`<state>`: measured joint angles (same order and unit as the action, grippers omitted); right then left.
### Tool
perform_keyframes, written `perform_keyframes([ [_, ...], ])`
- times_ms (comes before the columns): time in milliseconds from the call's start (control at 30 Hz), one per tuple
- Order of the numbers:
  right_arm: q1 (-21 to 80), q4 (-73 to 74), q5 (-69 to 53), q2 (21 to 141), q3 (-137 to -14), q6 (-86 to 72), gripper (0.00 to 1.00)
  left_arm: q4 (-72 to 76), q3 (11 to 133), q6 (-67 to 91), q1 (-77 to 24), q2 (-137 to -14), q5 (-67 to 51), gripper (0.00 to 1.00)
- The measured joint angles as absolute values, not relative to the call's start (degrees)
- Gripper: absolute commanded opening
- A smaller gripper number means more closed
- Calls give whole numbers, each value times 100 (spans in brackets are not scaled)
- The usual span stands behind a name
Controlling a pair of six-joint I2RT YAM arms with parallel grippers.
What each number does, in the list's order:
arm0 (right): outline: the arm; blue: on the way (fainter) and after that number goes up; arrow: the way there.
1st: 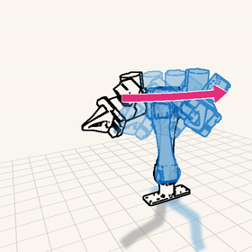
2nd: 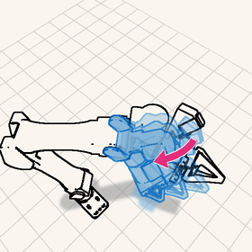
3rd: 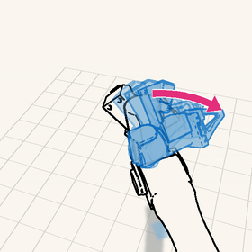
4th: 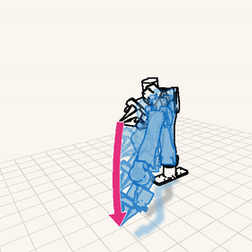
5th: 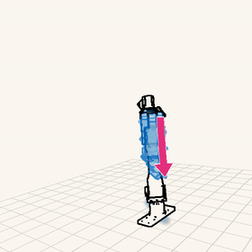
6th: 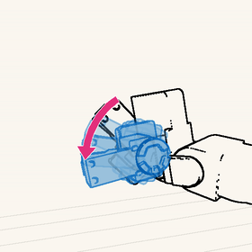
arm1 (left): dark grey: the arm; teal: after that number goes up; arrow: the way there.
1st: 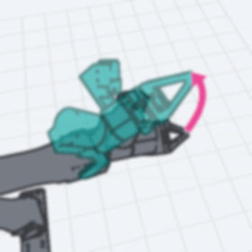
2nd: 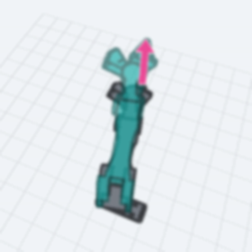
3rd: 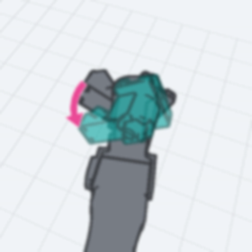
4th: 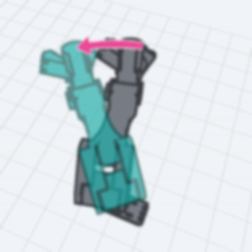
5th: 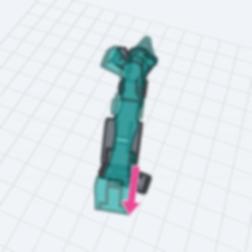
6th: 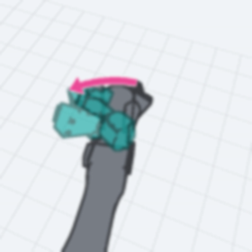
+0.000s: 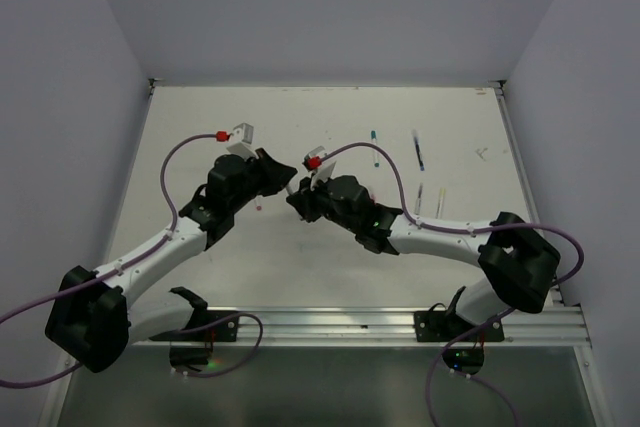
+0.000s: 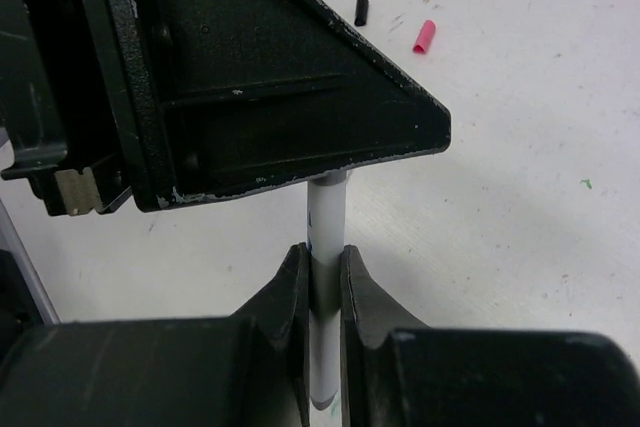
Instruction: Open the pen caps
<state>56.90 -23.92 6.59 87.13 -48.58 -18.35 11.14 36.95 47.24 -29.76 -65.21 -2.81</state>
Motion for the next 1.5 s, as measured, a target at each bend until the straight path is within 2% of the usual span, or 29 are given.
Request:
perform_keyframes([
  [233, 5658, -2637, 701, 8621, -4733, -1761, 0, 913, 4014, 4611, -2908, -6643, -311, 0],
  [600, 5524, -3677, 797, 8510, -4523, -1726, 0, 692, 4783, 4801, -2283, -7013, -1273, 0],
  [833, 5749, -2978, 322, 8746, -4018, -1682, 0, 1531, 5478, 5159, -1155, -7109, -99, 0],
  [1000, 5763, -2777, 242, 8820, -3953, -1678, 0, 1750, 5603, 5443, -976, -7172, 174, 0],
  [1200, 5756, -2779, 320, 8698, -3892, -1686, 0, 1223, 6289, 4980, -976, -8044, -54, 13],
  [1500, 5756, -2773, 423, 8661, -3885, -1688, 0, -412, 7017, 3802, -1253, -9802, -183, 19],
])
